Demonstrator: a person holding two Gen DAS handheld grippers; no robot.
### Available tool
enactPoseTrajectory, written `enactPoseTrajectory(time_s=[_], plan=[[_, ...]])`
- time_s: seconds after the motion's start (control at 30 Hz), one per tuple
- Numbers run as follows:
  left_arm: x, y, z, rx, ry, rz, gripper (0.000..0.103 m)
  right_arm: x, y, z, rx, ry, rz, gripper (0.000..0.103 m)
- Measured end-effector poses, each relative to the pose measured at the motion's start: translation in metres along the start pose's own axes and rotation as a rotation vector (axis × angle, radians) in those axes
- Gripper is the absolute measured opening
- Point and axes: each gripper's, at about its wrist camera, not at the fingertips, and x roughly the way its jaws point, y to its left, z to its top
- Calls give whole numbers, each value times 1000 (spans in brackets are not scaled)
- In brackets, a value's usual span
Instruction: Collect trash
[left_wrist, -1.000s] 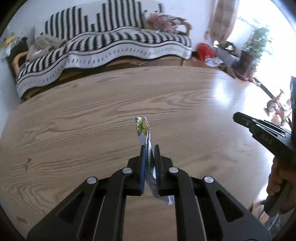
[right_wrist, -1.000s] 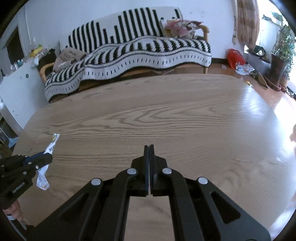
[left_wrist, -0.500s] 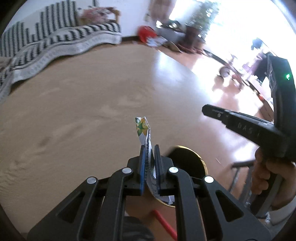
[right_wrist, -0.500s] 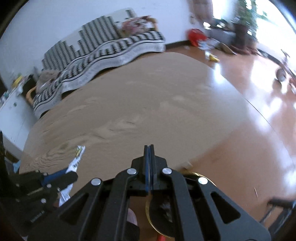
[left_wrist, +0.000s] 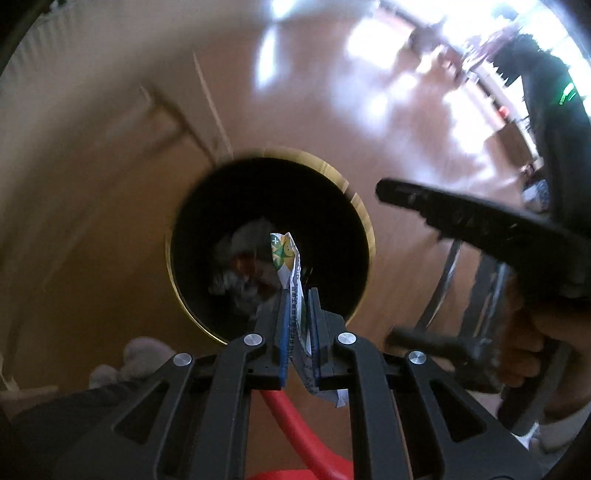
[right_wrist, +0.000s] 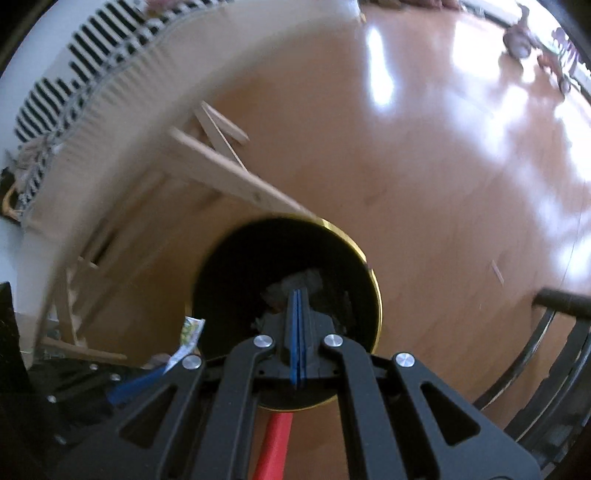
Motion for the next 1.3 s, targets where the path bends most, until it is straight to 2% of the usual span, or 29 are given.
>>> enactPoseTrajectory(time_s=[0.13, 0.23, 0.43, 0.63, 0.67, 0.7, 0.73, 0.77, 0.8, 0.87, 0.93, 1.03, 1.13, 1.2, 1.3], plan=[[48, 9, 3, -27, 75, 12, 8, 33, -7, -7, 0, 79, -9, 1], [61, 13, 11, -48, 87, 5, 8, 49, 0, 2, -1, 116, -6, 1], [80, 22, 14, -80, 132, -19, 8, 66, 6, 11, -10, 159, -5, 1], [83, 23, 17, -99, 127, -43, 8, 81, 15, 20, -7, 173, 17, 2], [81, 25, 18, -106, 119, -45, 11, 81, 16, 20, -5, 168, 18, 2], [80, 26, 19, -117, 110, -50, 20, 78, 16, 21, -6, 161, 24, 2], [77, 26, 20, -128, 101, -71, 66, 74, 16, 22, -15, 150, 10, 2], [72, 27, 20, -153, 73, -77, 95, 67, 15, 23, -33, 129, -19, 5], [67, 29, 20, -171, 46, -75, 96, 60, 14, 25, -48, 106, -49, 11], [58, 26, 20, -165, 30, -113, 96, 33, 8, 27, -54, 8, -87, 94], [48, 20, 18, -145, 6, -110, 97, 4, 2, 28, -58, -93, -107, 97], [23, 3, 14, -91, -31, -130, 97, -38, -6, 26, -70, -237, -175, 97], [-17, -16, 10, -38, -154, -128, 97, -65, -10, 30, -72, -313, -232, 97], [-49, -26, 10, -12, -221, -141, 97, -81, -4, 35, -62, -355, -212, 97], [-96, -26, 12, -3, -329, -123, 97, -100, 18, 44, -79, -428, -182, 97]])
